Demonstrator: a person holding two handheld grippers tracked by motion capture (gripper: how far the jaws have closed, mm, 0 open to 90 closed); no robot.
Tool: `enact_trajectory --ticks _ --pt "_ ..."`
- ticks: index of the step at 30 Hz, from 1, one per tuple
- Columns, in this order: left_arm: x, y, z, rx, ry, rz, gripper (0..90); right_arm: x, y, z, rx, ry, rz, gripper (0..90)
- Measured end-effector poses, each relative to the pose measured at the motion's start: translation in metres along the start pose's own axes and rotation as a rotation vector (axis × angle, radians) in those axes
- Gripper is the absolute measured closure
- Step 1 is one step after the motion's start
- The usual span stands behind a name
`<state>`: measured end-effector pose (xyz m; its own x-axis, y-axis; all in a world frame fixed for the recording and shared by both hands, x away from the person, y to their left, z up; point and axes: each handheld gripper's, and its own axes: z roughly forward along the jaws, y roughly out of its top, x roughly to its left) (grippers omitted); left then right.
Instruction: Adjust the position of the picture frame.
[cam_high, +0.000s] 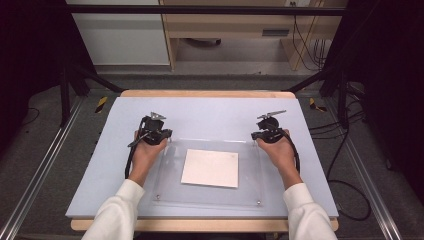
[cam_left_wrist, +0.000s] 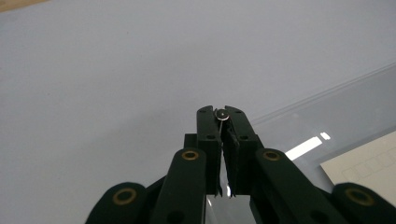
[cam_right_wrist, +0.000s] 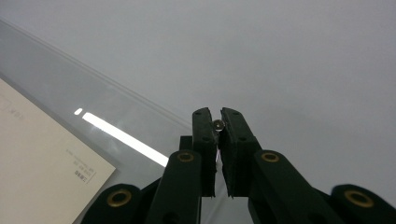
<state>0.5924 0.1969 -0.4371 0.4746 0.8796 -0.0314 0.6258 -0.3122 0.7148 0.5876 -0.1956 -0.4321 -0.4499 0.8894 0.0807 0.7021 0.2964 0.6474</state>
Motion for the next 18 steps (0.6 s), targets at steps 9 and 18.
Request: enact_trajectory --ticks 9,18 --pt "0.012 0.01 0.005 0.048 -0.056 -0.022 85.3 -0.017 0.008 0.005 0.031 0.111 0.071 83.7" --pt "0.013 0.014 0.006 0.069 -0.064 -0.026 85.4 -0.016 0.005 0.005 0.004 0.103 0.047 83.4"
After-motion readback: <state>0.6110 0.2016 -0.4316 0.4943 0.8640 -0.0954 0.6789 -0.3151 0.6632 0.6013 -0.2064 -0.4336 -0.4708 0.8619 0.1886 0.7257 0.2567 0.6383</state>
